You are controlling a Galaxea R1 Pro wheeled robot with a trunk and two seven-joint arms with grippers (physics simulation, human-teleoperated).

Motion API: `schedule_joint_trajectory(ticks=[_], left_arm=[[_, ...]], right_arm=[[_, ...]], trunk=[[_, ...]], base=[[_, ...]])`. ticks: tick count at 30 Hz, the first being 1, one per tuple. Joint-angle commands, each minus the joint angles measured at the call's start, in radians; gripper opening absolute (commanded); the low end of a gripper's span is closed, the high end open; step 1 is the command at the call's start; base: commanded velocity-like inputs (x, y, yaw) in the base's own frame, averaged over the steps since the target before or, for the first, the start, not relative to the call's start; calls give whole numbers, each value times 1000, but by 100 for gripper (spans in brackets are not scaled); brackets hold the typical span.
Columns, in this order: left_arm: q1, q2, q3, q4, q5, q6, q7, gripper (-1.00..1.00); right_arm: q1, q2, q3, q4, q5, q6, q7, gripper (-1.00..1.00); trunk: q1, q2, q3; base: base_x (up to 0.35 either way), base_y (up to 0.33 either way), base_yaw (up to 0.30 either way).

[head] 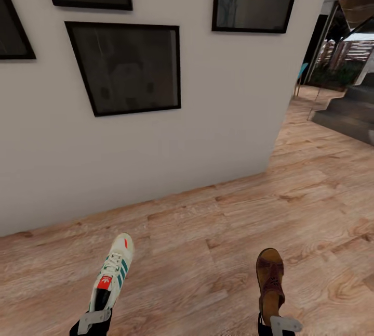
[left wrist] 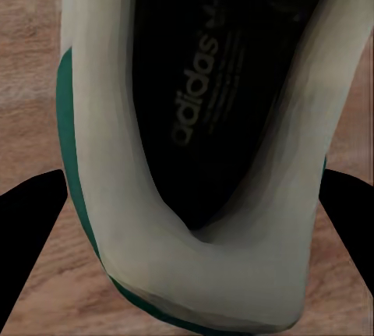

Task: Pick up the two gym shoes and the two sandals from the corridor floor and place them onto the hallstand (shoe rack) in the corridor, making sure they are on the rack and not on the floor. Arrange them so the two gym shoes are next to each other and the two sandals are next to each other.

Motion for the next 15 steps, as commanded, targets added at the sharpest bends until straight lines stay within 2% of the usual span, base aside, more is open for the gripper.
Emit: schedule_joint_trajectory(ticks=[1,7,15], left_arm=[[-1,-1,9,0,-10,-3,-5,-100],[-1,-1,9,0,-9,-4,-2,-100],[-1,-1,9,0,-9,-4,-1,-100]], right_arm=[[-1,0,2,1,8,0,-8,-100],[-1,0,2,1,8,0,-8,-100],[-1,0,2,1,8,0,-8,-100]], trunk=[[0,0,-1],[0,0,-1],[0,0,-1]], base=[[0,0,-267],[64,-24,-267],[227,-151,-267]])
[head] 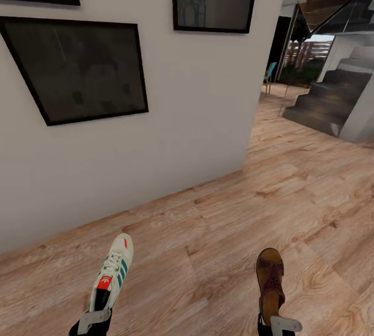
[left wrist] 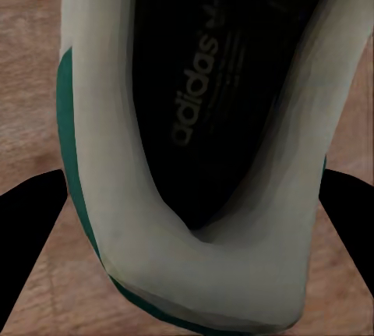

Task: Pick up the two gym shoes and the two sandals from the corridor floor and place them onto the hallstand (shoe rack) in the corridor, making sure they are on the rack and not on the floor. Arrange them so the two gym shoes are next to each other and the two sandals are next to each other.

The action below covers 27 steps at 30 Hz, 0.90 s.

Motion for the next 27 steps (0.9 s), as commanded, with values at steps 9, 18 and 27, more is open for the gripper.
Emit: schedule_joint_trajectory(ticks=[9,18,27], left_arm=[[0,0,9,0,-10,-3,-4,-100],[0,0,9,0,-10,-3,-4,-100],[0,0,9,0,-10,-3,-4,-100]], right_arm=[[-1,0,2,1,8,0,-8,-100],[-1,0,2,1,8,0,-8,-100],[-1,0,2,1,8,0,-8,-100]], trunk=[[0,0,-1],[0,0,-1],[0,0,-1]], base=[[241,-164,-267],[242,-164,-267],[242,-164,-267]])
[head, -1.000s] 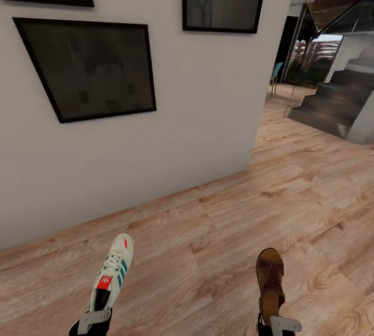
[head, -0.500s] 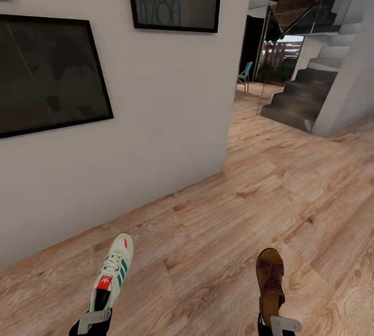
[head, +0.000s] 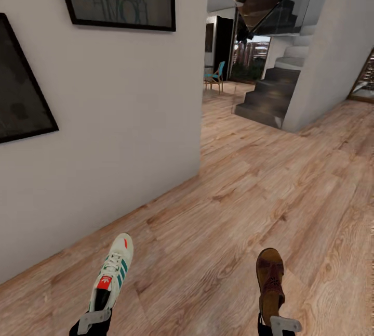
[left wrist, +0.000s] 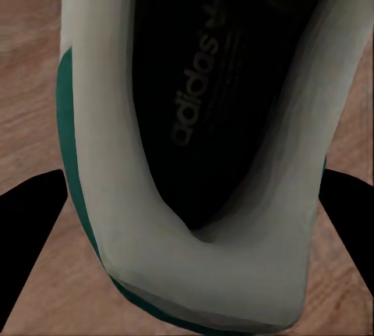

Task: Pick up the two gym shoes and the two sandals from the corridor floor and place them onto the hallstand (shoe rack) in the corridor, making sure they are on the rack and not on the floor. Arrange them so the two gym shoes are next to each other and the two sandals are next to each other.

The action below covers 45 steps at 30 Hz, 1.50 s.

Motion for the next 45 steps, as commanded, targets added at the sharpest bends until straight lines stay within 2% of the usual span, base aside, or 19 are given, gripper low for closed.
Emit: schedule_joint_trajectory(ticks=[1,45], left_arm=[[0,0,8,0,-10,-3,-4,-100],[0,0,9,0,-10,-4,-4,-100]], right_arm=[[-1,0,1,1,8,0,-8,-100],[-1,0,1,1,8,0,-8,-100]], trunk=[[0,0,-1],[0,0,-1]], base=[[242,-164,-267],[248,-162,-267]])
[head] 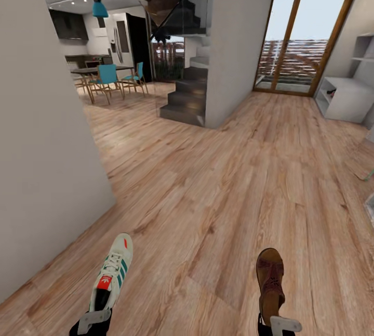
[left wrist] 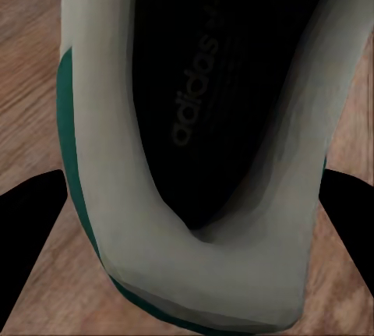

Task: Pick up the two gym shoes and the two sandals from the corridor floor and place them onto the hallstand (shoe rack) in the corridor, making sure they are on the rack and not on the floor. Arrange them so the two gym shoes are next to each other and the two sandals are next to each other.

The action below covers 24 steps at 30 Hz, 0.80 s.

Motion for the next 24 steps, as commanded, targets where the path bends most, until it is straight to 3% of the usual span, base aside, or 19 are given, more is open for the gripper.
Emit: schedule_joint_trajectory(ticks=[1,11,24], left_arm=[[0,0,9,0,-10,-4,-4,-100],[0,0,10,0,-10,-4,-4,-100],[0,0,10,0,-9,-4,-4,-100]], right_arm=[[-1,0,2,1,8,0,-8,-100],[-1,1,2,1,9,0,-8,-100],[-1,1,2,1,9,0,-8,-100]], trunk=[[0,0,-1],[0,0,-1],[0,0,-1]], base=[[286,-140,-267],[303,-107,-267],[320,-8,-267]])
